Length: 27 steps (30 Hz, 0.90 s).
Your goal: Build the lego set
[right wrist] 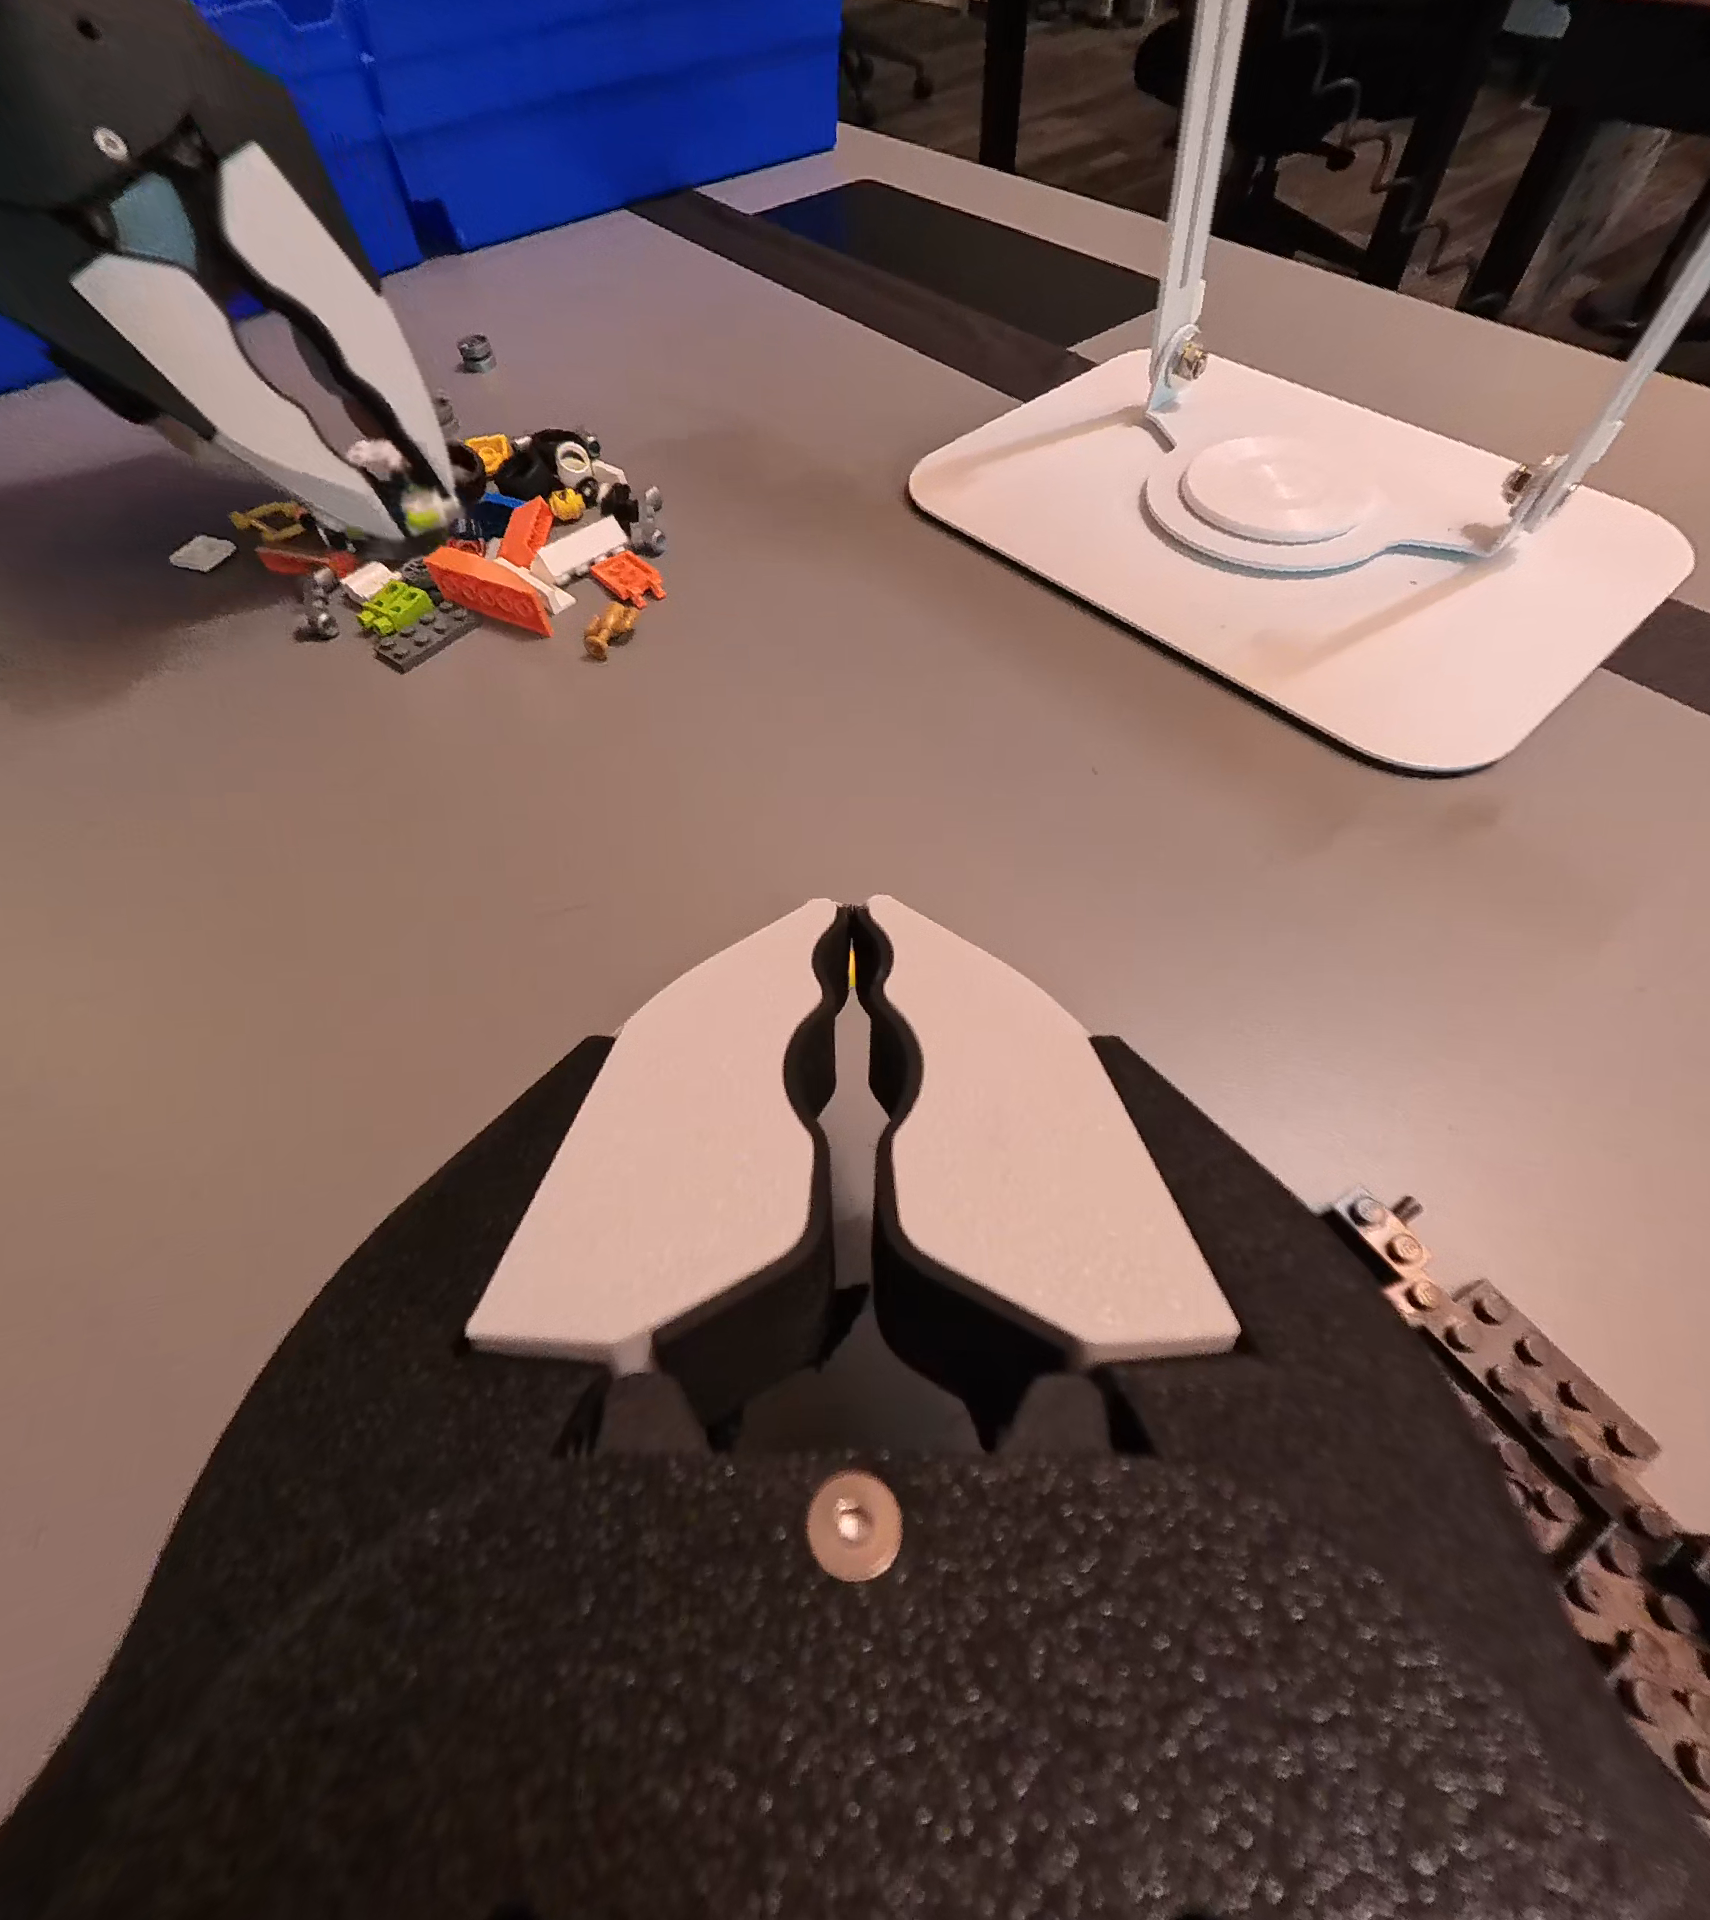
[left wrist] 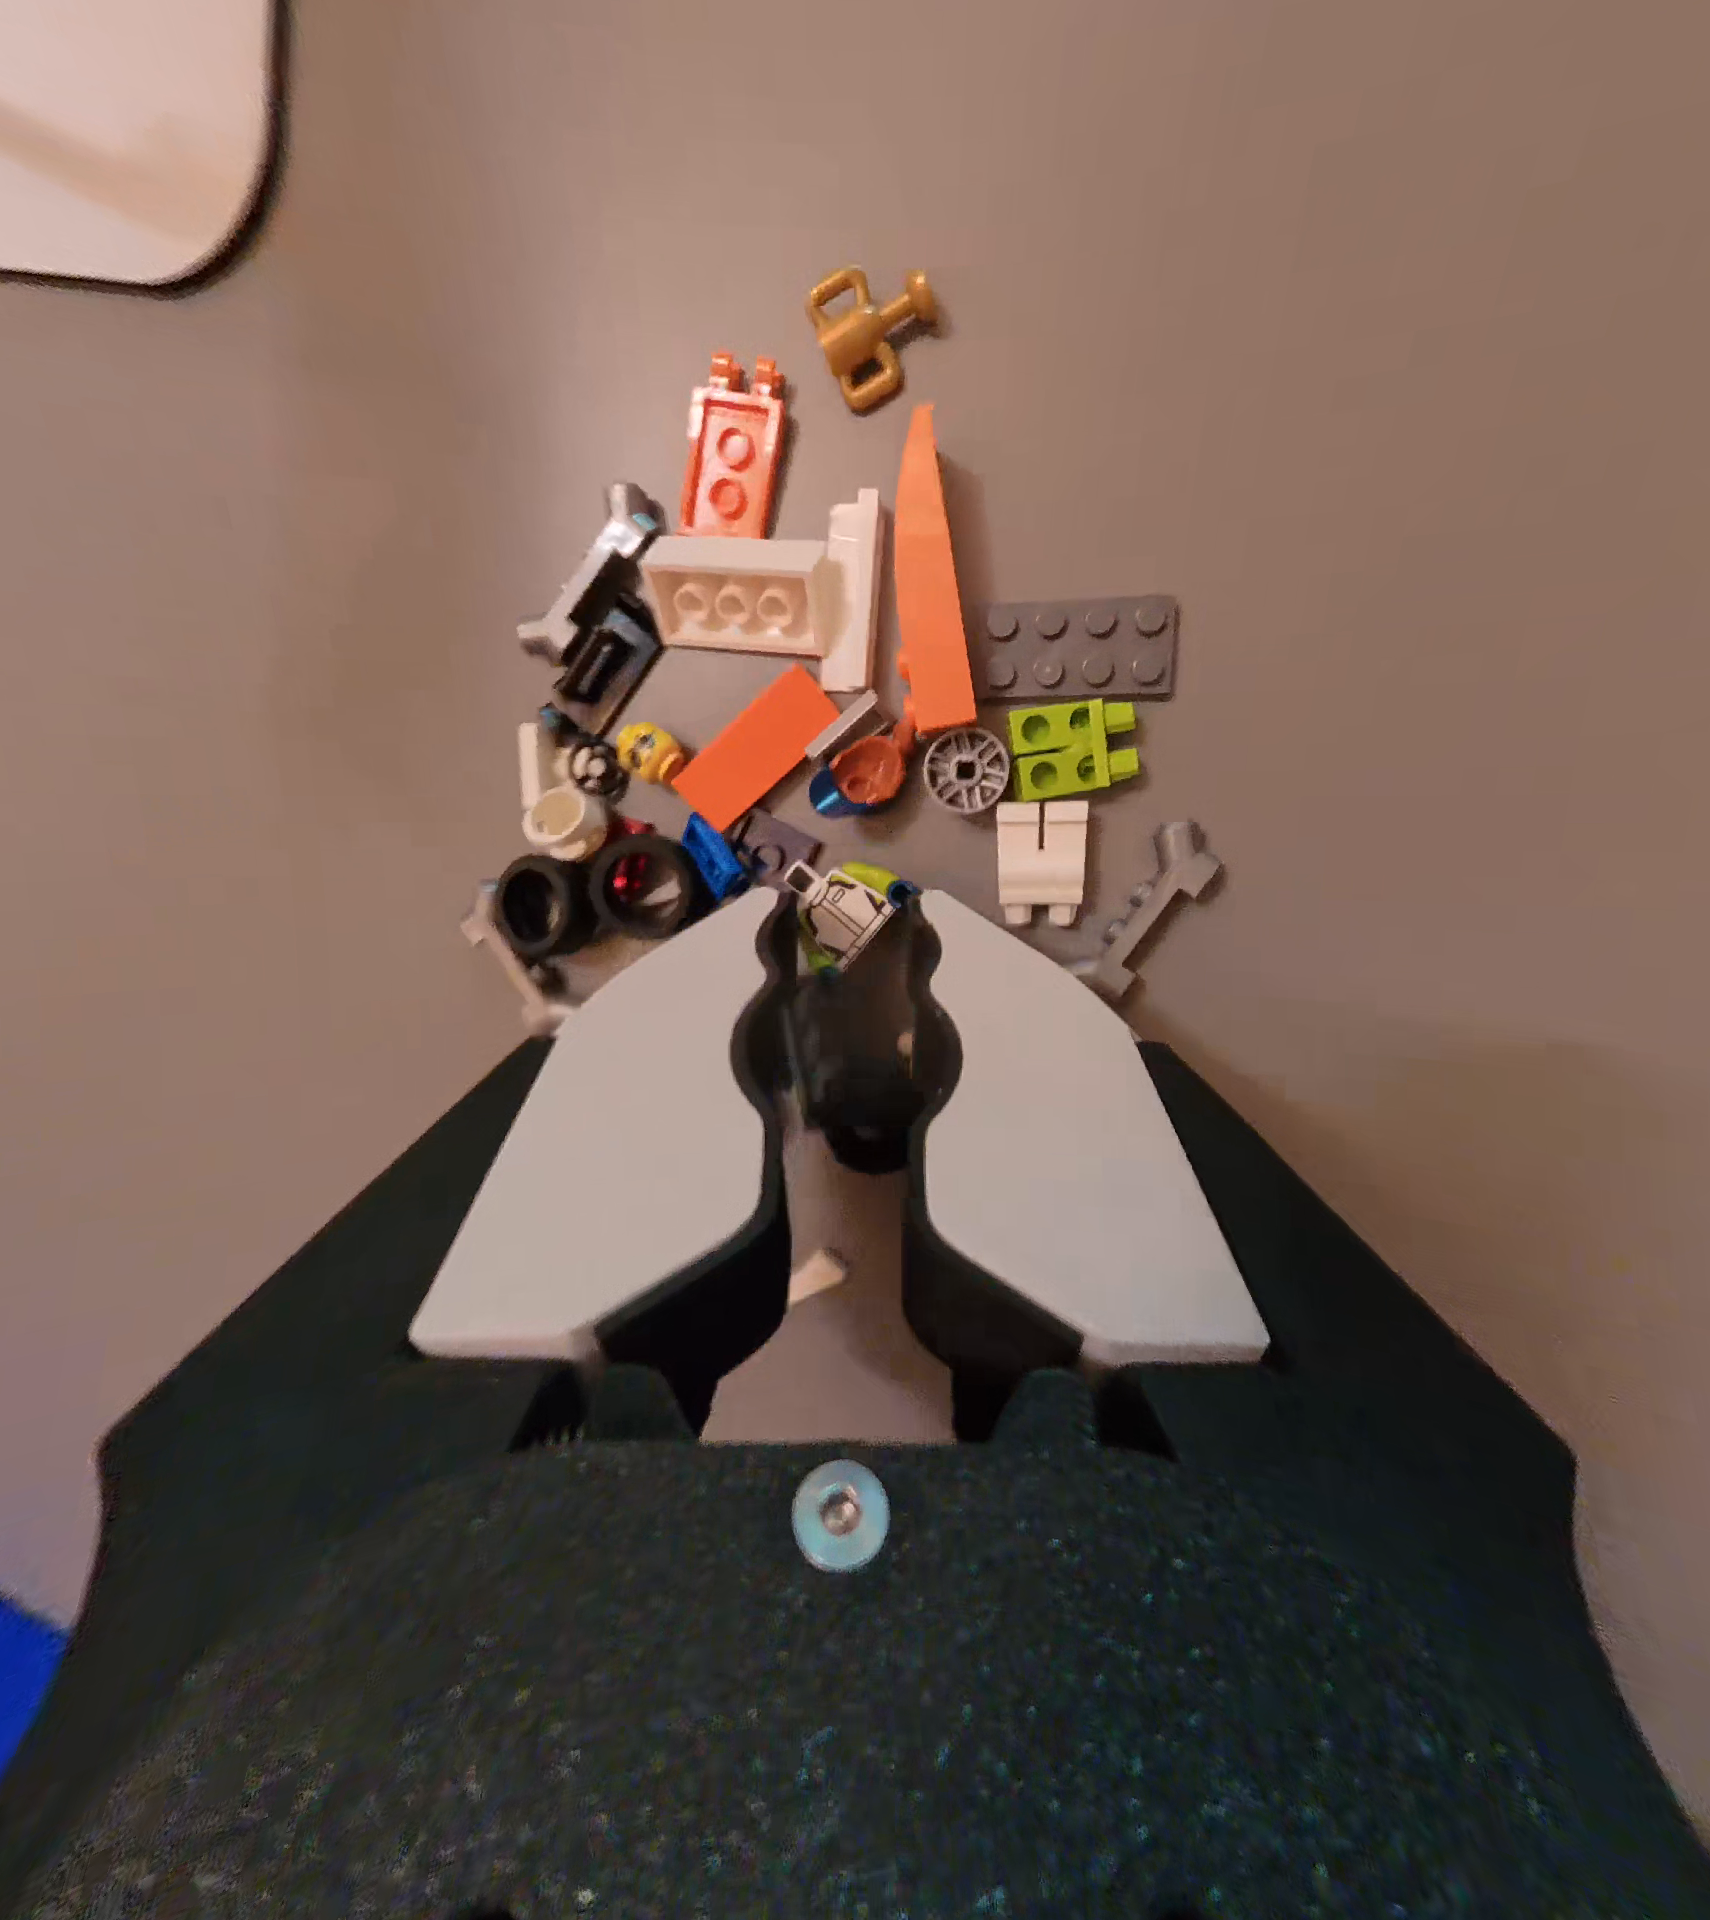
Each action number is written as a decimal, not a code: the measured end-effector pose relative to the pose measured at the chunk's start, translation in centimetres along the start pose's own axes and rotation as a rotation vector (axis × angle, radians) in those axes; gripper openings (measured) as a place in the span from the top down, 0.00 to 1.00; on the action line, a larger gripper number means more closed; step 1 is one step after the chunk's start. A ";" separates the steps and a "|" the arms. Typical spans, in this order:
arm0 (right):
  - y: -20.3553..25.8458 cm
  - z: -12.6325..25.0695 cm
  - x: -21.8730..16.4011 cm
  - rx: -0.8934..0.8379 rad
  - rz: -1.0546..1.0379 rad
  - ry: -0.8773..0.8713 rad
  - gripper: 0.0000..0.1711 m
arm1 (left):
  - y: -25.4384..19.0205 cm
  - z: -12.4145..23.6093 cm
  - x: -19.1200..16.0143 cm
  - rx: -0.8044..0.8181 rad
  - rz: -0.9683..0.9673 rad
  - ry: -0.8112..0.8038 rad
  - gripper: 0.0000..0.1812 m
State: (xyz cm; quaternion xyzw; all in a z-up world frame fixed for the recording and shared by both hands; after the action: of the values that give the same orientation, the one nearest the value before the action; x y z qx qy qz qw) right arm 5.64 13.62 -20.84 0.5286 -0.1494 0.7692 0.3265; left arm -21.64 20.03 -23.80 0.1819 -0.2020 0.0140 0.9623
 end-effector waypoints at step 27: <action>5.4 1.2 4.9 0.447 -0.142 -0.017 0.78 | -7.7 1.3 23.3 0.767 -0.226 -0.625 0.89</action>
State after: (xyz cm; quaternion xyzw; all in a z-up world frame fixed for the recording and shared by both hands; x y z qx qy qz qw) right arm 1.83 10.62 -15.30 0.6034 0.0595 0.7537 0.2534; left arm 0.02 11.26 -16.20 0.5383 -0.4397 -0.0723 0.7153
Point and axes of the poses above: each gripper's, where its closed fingertips meet, z back along the fingers, x out of its top, y = z × x across the jaws, the point moved 2 cm from there along z, back along the fingers, and after that the axes turned 9 degrees about x, right-handed, at the moved point
